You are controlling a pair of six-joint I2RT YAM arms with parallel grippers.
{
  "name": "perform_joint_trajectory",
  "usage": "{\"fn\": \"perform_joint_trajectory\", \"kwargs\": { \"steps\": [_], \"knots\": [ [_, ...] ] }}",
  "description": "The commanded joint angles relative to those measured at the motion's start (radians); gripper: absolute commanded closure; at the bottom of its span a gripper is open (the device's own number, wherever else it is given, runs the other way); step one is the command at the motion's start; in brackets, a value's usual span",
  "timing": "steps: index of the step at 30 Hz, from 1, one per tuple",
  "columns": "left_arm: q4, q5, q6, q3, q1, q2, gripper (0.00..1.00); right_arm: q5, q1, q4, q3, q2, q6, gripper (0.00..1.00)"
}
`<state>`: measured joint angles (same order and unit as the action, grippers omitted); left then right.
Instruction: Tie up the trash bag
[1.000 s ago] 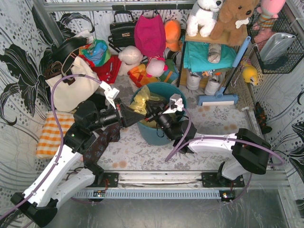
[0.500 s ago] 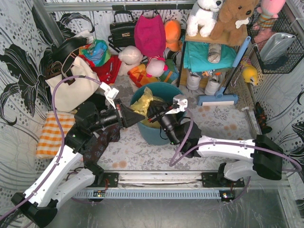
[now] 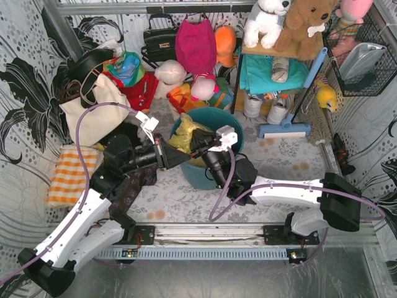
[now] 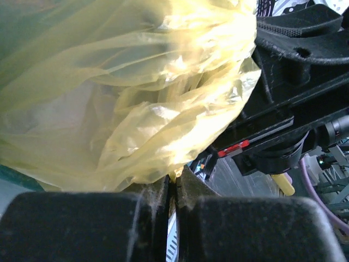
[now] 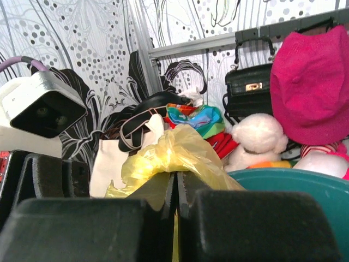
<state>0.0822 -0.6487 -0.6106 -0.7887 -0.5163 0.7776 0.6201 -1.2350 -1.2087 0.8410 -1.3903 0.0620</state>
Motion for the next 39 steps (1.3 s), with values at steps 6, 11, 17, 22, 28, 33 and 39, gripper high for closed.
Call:
{"fn": "perform_joint_trajectory", "kwargs": {
  "steps": [6,11,17,22,28,33,39],
  "knots": [
    [-0.043,-0.031,-0.051,0.037,-0.004,-0.041,0.88,-0.086,-0.006,-0.394,0.049,-0.152,0.296,1.00],
    [-0.049,-0.032,-0.061,0.047,-0.003,-0.040,0.88,-0.283,-0.008,-0.458,-0.005,-0.163,0.302,1.00],
    [-0.045,-0.038,-0.063,0.051,-0.003,-0.034,0.88,-0.449,-0.007,-0.429,-0.056,-0.133,0.302,1.00],
    [-0.034,-0.030,-0.061,0.042,-0.003,-0.033,0.88,-0.529,-0.008,-0.425,-0.097,-0.118,0.364,1.00],
    [-0.014,-0.035,-0.059,0.040,-0.003,-0.038,0.89,-0.384,-0.008,-0.465,-0.075,-0.157,0.453,1.00],
    [0.021,-0.022,-0.045,0.039,-0.004,-0.054,0.88,-0.307,-0.014,-0.486,-0.031,-0.194,0.518,1.00],
    [0.071,-0.016,-0.039,0.024,-0.003,-0.073,0.70,-0.299,-0.018,-0.485,0.002,-0.213,0.577,1.00]
  ]
}}
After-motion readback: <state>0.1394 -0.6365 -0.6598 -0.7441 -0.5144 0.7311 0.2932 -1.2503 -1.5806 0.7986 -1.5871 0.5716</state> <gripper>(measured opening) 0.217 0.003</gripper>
